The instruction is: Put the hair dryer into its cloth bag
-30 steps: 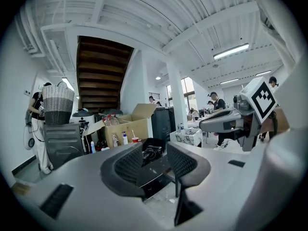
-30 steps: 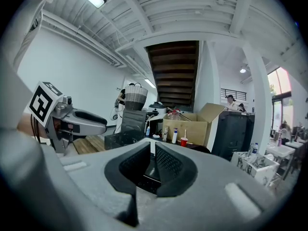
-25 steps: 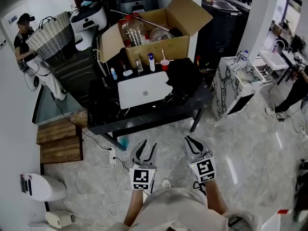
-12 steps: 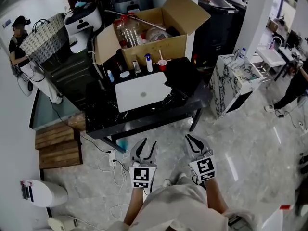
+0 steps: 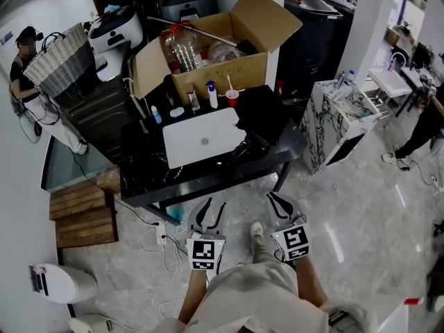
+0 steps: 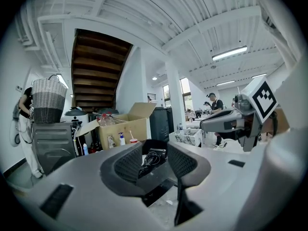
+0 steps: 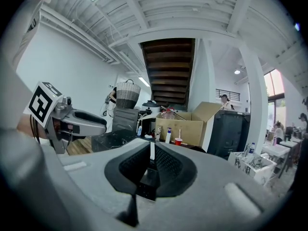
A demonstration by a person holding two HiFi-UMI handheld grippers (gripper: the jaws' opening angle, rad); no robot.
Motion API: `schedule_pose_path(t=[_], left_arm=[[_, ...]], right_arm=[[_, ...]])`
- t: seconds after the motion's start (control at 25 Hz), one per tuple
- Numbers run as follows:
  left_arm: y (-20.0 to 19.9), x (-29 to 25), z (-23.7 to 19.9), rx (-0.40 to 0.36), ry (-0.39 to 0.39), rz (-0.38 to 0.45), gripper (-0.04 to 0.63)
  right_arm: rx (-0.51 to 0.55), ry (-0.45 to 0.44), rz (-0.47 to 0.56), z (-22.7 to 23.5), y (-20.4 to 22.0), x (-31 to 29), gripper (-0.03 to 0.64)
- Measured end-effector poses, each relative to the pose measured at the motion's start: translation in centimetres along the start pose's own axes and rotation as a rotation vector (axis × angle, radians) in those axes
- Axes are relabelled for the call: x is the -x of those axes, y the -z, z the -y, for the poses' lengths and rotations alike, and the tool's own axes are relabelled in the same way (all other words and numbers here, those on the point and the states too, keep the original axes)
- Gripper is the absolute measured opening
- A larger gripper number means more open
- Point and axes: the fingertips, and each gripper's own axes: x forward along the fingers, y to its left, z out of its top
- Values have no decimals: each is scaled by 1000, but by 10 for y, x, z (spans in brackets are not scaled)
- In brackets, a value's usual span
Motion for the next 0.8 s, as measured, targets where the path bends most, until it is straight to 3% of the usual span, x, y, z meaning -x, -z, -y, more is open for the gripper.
schedule_pose_path(t=[0.8], left_arm=[[-10, -120, -32, 20, -58, -35, 163]], right_arm=[[-3, -94, -8, 82, -10, -103, 17]])
